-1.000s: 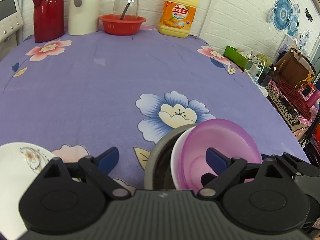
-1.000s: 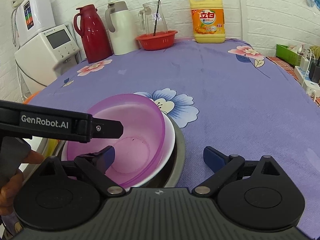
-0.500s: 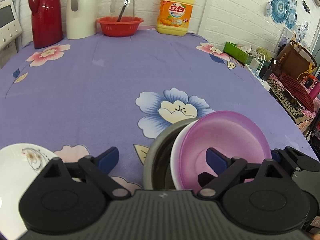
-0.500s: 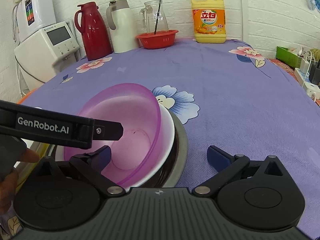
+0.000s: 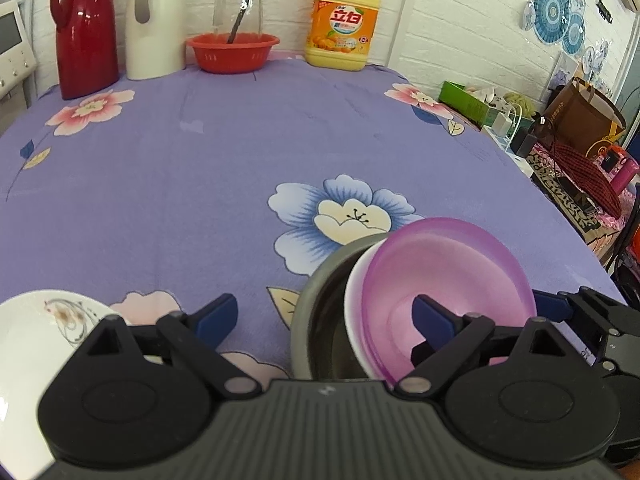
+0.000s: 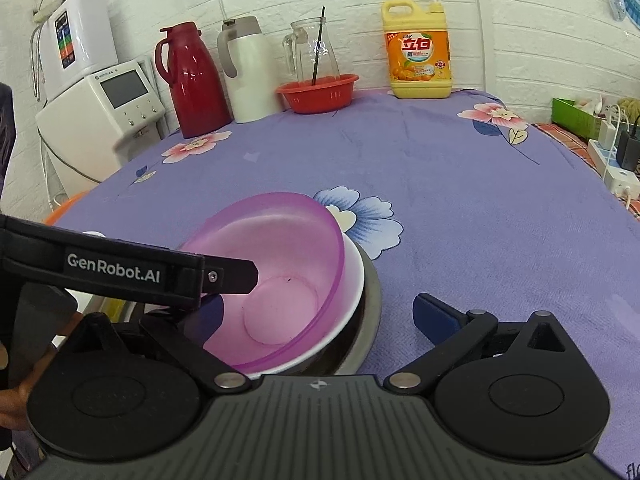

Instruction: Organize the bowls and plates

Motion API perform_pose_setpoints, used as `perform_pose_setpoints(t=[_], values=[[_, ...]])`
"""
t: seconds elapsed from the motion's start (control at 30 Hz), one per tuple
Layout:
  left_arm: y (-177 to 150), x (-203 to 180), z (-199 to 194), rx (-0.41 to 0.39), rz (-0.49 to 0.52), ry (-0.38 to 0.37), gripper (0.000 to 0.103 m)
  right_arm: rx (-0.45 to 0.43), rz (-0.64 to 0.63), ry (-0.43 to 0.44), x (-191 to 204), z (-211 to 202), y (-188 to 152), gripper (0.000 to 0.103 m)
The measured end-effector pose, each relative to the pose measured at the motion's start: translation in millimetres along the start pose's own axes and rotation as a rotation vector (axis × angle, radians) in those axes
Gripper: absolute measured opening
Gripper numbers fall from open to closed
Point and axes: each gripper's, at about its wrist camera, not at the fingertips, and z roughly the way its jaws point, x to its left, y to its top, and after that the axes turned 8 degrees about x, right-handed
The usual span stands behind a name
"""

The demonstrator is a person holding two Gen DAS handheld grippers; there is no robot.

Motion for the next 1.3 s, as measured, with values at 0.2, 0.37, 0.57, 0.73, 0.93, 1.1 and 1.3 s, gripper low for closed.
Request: perform_pose_setpoints(t=[0.2,0.37,0.57,0.73,0.93,1.1,1.3], values=[[-8.9,-6.9,-2.7,-0.01,0.063,-0.026,0.071,0.029,0.027,0.067,-0.5,1.8,-5.2,0.103],[-12.4,-10.1,-8.7,-0.015,0.044,-0.047,0.05,0.025,0.03,0.07,8.7,-0.4,-7.5,0.103],[-10.3,-8.6,-14.3,-0.01,-0.018,-0.085,0.05,0.016,0.016,0.035,17.6,-7.3,-4.1,0.103],[-7.8,-6.9,-33.3,-0.061,-0.027,-0.103,0.05,-0.026,-0.008,0.018,27.1,-21.8,2.9,0.103],[-13.2,27.2,-67.0,-0.117,-0.086,-0.04,0.05,-0.06,-0.083,0.074,63.4,-20.2,18.0,0.103],[-31.4,71.5,-97.3,-0.145,-0.158,0.084,0.05,-0.049,-0.158,0.195,109.1,-4.7,25.3,0.103],[-56.2,117.0,-116.2,-0.145,-0.257,0.147,0.05,0.007,-0.233,0.305,154.4,14.4,24.2,0.103]])
